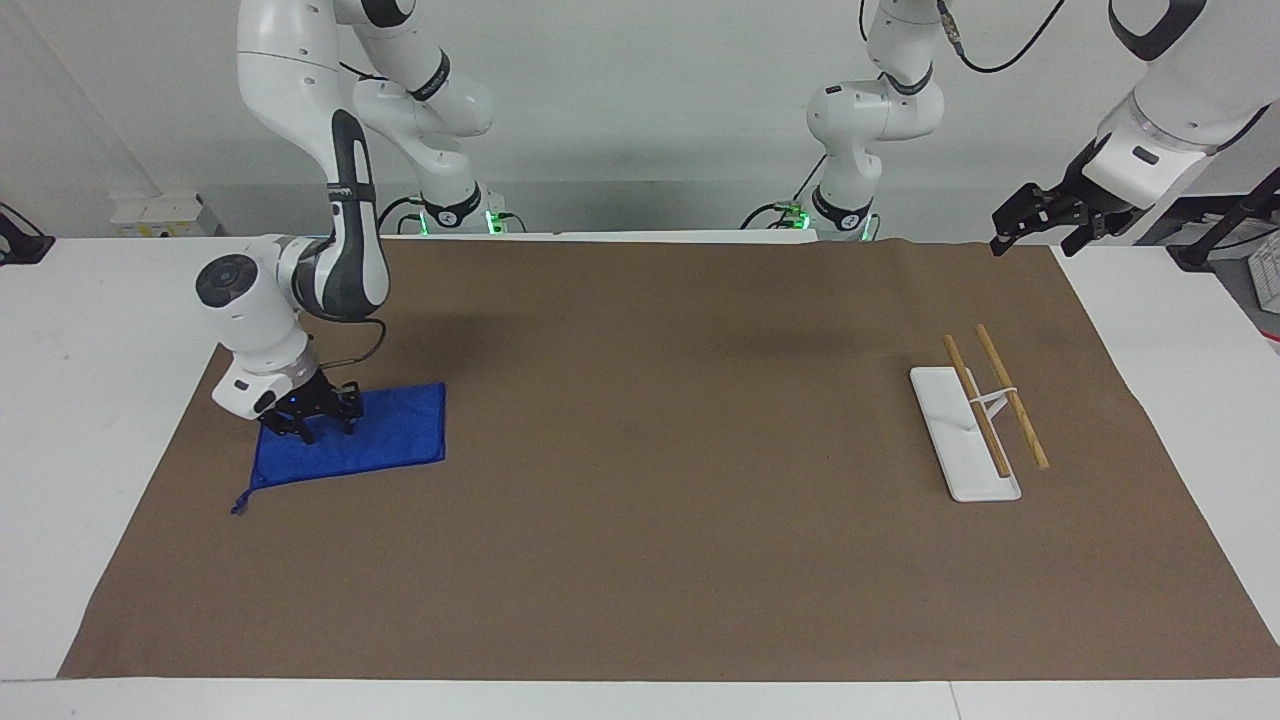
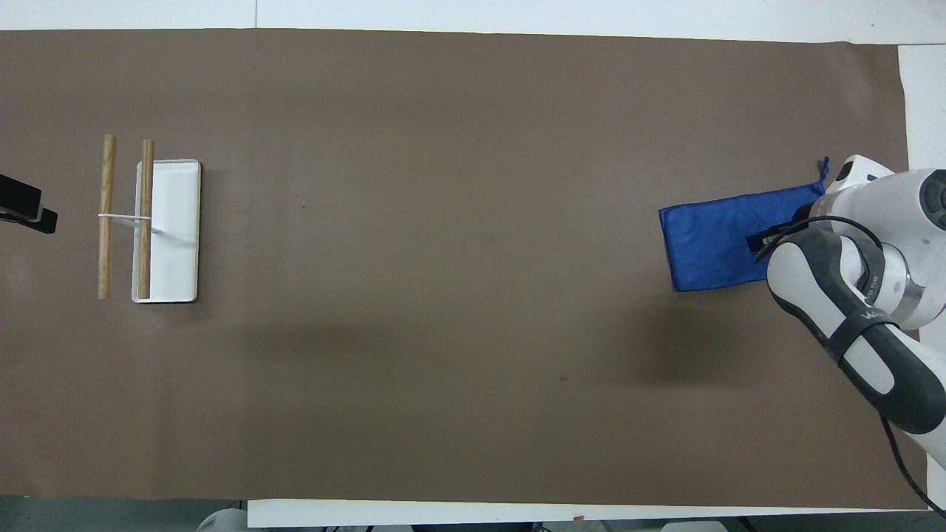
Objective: Right arm passes towel to left arm to hang
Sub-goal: 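Lift the blue towel off the table with the right gripper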
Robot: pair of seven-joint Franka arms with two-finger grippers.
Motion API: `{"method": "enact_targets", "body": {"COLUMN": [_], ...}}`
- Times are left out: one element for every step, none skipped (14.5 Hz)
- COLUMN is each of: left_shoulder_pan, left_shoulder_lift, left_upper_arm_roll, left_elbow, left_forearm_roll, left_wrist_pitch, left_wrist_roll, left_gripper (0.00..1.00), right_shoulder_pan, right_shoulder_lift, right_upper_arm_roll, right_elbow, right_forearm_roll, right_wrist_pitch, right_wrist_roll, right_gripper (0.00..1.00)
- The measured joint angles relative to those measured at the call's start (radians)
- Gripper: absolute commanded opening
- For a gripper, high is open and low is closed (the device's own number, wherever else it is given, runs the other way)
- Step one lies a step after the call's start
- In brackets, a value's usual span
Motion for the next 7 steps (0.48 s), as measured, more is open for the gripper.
{"method": "enact_targets", "body": {"left_shoulder_pan": [0.000,0.000,0.000,0.000,0.000,0.000,0.000], "left_shoulder_lift": [0.000,0.000,0.000,0.000,0.000,0.000,0.000], "left_upper_arm_roll": [0.000,0.000,0.000,0.000,0.000,0.000,0.000], "left_elbow": [0.000,0.000,0.000,0.000,0.000,0.000,0.000], "left_forearm_roll": [0.000,0.000,0.000,0.000,0.000,0.000,0.000], "left_wrist_pitch": [0.000,0.000,0.000,0.000,0.000,0.000,0.000], "left_wrist_roll": [0.000,0.000,0.000,0.000,0.000,0.000,0.000], "left_gripper": [1.00,1.00,1.00,1.00,1.00,1.00,1.00], "right_shoulder_pan": [0.000,-0.001,-0.002,-0.003,-0.004,-0.004,-0.003], "right_shoulder_lift": [-0.002,-0.004,-0.005,-0.005,-0.006,-0.010,-0.018], "right_upper_arm_roll": [0.000,0.000,0.000,-0.001,-0.001,0.000,0.001], "right_elbow": [0.000,0.000,0.000,0.003,0.013,0.030,0.055], "right_forearm_roll": [0.000,0.005,0.017,0.033,0.044,0.052,0.057], "right_wrist_pitch": [0.000,0.000,-0.002,-0.011,-0.036,-0.080,-0.135], "right_wrist_roll": [-0.006,-0.019,-0.035,-0.052,-0.062,-0.064,-0.061], "right_gripper": [0.00,0.00,0.00,0.00,0.00,0.00,0.00]}}
